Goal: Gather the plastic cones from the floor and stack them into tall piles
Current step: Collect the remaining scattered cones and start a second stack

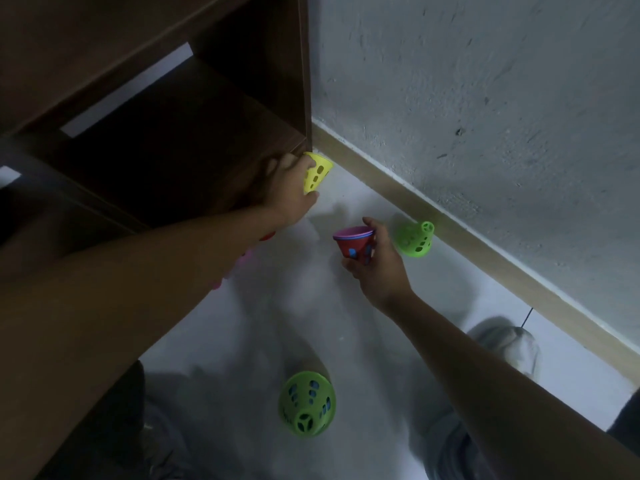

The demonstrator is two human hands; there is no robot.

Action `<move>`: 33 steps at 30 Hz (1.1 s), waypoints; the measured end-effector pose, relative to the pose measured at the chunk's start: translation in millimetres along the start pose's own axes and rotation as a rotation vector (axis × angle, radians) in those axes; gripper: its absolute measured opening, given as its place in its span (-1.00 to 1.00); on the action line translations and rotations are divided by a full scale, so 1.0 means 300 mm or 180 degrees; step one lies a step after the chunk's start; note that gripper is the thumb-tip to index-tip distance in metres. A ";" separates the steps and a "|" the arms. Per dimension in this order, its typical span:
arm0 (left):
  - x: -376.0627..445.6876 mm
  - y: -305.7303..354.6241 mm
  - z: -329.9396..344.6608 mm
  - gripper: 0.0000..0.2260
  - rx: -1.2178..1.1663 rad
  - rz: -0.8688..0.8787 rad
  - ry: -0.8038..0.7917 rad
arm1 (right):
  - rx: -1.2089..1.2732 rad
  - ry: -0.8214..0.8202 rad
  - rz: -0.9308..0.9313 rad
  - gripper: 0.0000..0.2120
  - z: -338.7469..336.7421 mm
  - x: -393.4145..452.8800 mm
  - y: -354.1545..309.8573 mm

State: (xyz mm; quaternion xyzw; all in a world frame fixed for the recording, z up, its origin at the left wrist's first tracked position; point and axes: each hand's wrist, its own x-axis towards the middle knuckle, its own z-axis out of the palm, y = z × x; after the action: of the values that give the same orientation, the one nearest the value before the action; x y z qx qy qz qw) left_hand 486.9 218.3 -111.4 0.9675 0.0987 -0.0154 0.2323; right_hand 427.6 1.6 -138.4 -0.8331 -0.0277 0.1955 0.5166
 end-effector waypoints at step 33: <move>0.195 0.026 0.079 -0.49 0.0768 -0.0131 -0.0869 | -0.0229 -0.0076 -0.0096 -0.32 -0.117 -0.011 0.054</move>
State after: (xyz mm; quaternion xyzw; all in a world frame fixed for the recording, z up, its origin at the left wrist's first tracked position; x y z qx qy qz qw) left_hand 546.1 211.5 -133.5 0.9751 0.0835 -0.1631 0.1253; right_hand 434.6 -36.7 -138.0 -0.8483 -0.0535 0.1966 0.4888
